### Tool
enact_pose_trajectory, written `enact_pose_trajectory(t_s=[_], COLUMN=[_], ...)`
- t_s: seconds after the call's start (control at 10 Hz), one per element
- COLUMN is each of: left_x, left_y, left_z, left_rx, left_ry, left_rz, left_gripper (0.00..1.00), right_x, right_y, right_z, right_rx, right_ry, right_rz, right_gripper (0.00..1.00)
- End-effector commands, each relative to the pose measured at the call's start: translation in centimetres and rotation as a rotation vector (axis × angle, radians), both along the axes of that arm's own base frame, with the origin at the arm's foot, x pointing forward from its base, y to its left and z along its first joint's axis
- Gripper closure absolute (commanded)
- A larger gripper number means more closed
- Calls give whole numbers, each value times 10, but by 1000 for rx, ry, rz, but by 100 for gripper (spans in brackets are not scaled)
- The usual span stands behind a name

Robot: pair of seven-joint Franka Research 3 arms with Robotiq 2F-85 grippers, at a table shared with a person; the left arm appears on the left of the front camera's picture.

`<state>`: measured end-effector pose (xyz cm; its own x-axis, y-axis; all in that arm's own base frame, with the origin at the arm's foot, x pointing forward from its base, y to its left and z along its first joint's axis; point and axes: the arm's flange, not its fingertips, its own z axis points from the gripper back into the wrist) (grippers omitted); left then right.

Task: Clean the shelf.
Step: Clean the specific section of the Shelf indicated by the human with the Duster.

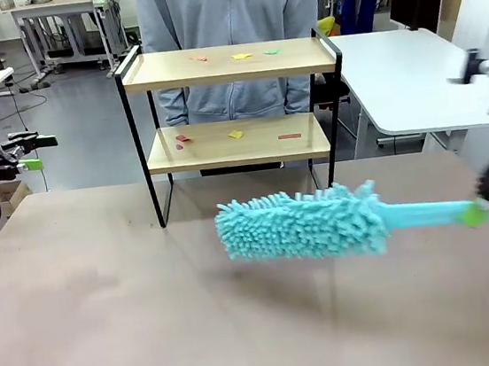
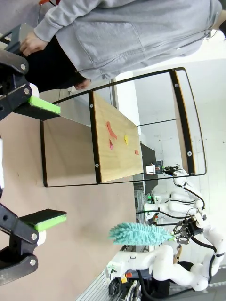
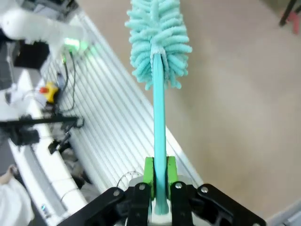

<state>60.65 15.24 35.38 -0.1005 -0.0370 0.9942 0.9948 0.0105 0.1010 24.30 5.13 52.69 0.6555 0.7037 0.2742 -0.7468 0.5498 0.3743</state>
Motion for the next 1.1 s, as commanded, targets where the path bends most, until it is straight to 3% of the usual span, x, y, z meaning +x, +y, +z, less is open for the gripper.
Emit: enact_pose_trajectory(t_s=[0.0, 0.2, 0.4, 0.5, 1.0], left_x=[-1, -1, -1, -1, -1], left_y=[0, 0, 0, 0, 0], left_z=[2, 2, 2, 2, 2], left_rx=[-2, -2, -2, -2, -2], left_ry=[-5, -5, -5, -5, -5], left_rz=[-1, -1, -1, -1, -1], left_gripper=[0, 0, 0, 0, 0], right_x=[-88, -105, -104, -65, -65], right_y=[-44, -64, -67, -83, -83], right_z=[-85, -88, -87, 3, 3], right_rx=[5, -28, -67, -40, -40], right_ry=[-18, 19, 21, 57, 57], right_rz=[47, 80, 98, 64, 64], right_gripper=[86, 86, 86, 86, 86])
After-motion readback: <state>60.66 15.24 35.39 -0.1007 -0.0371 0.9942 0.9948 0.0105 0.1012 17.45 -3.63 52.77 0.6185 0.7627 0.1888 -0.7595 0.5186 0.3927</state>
